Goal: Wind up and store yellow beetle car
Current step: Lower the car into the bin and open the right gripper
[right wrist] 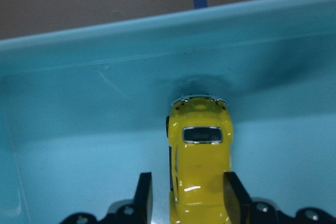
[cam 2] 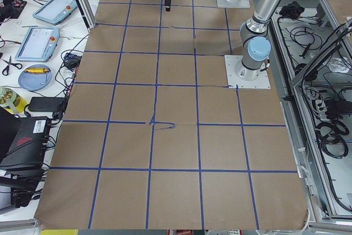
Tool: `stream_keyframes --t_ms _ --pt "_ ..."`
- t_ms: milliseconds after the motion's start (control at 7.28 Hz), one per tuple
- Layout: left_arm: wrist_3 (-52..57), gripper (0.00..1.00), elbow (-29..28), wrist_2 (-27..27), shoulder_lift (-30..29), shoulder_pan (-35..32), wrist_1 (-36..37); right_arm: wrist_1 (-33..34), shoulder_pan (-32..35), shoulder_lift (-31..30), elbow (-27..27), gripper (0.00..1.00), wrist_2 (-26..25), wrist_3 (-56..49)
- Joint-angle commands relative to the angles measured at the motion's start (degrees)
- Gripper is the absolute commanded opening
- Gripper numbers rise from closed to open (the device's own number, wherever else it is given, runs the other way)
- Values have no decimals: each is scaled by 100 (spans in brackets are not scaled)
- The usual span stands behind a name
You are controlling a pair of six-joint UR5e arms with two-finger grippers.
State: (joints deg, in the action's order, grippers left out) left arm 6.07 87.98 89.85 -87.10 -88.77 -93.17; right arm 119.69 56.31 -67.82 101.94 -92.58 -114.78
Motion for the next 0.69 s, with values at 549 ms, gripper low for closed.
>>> stream_keyframes --t_ms 549 --pt "0 100 0 24 0 0 0 -1786 3 -1916 -156 100 -191 4933"
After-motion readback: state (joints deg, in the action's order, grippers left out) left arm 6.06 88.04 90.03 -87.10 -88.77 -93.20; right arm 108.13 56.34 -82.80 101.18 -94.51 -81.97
